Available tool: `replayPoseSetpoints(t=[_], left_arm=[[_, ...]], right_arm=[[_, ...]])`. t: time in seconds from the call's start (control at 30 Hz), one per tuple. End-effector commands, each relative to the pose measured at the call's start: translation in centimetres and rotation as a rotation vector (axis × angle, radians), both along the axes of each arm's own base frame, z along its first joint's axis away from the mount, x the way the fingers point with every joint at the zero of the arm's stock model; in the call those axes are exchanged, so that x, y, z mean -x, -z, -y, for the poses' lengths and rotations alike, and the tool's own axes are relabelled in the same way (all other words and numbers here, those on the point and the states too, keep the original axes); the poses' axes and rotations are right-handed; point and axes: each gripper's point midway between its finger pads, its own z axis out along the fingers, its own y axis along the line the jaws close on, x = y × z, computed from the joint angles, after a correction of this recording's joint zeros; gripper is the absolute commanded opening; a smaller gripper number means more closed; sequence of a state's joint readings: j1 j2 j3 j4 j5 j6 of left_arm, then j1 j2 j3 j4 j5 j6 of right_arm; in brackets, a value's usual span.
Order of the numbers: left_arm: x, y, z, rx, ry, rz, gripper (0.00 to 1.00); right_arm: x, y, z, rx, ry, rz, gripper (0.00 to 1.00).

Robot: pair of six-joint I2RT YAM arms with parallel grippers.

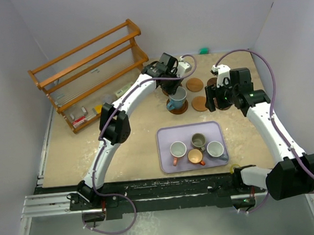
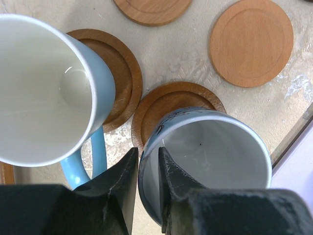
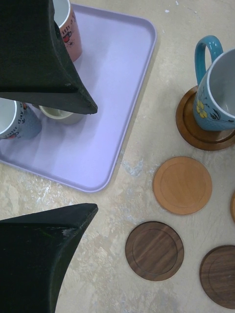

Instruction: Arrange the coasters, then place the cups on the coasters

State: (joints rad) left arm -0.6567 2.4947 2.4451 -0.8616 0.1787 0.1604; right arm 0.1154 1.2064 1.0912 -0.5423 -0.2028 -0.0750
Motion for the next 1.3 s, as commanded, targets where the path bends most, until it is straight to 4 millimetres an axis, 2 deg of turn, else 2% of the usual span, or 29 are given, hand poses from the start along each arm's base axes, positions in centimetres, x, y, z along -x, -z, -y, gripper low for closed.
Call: replayPoseSetpoints(t=[0.0, 0.17, 0.33, 0.47, 0.63, 0.67, 0.8, 0.93, 1.1, 1.2, 1.27], left_arm=[[-1.4, -2.5, 0.9, 0.05, 0.013, 0.075, 0.22], [-1.5, -2.9, 1.0, 0.057, 0.016, 0.085, 0.28], [-1.2, -4.6, 1.2, 0.085, 0.032, 0.099, 0.33], [-0.6, -6.8, 1.2, 0.113, 0.047, 0.119, 0.36], [0.4, -10.0, 0.7, 0.148, 0.065, 0.161, 0.41], [0.7, -11.2, 0.3, 0.153, 0.065, 0.181, 0.42], [1.4, -13.6, -1.2, 0.136, 0.055, 0.236, 0.51], [1.9, -15.0, -3.1, 0.102, 0.031, 0.297, 0.6], [2.4, -17.2, -5.8, 0.074, -0.024, 0.404, 0.73], [2.8, -17.8, -7.1, 0.059, -0.054, 0.45, 0.79], [2.8, -18.3, -7.9, 0.056, -0.078, 0.479, 0.83]], right_arm=[[-0.4, -1.0, 0.0, -0.003, -0.013, 0.018, 0.76], [-0.2, -0.8, 0.0, 0.003, -0.02, 0.007, 0.76], [0.3, -0.4, 0.0, 0.025, -0.055, -0.01, 0.76], [1.6, 0.1, -0.2, 0.052, -0.148, -0.039, 0.77], [4.1, 0.6, -0.4, 0.109, -0.31, -0.075, 0.77], [4.7, 0.7, -0.3, 0.124, -0.345, -0.079, 0.77], [7.0, 1.0, 0.6, 0.22, -0.479, -0.089, 0.76], [8.7, 1.6, 1.9, 0.329, -0.568, -0.083, 0.76], [11.1, 3.1, 1.7, 0.336, -0.688, -0.114, 0.74], [11.6, 3.8, 1.3, 0.313, -0.725, -0.134, 0.72], [12.3, 5.1, 1.1, 0.292, -0.751, -0.172, 0.71]])
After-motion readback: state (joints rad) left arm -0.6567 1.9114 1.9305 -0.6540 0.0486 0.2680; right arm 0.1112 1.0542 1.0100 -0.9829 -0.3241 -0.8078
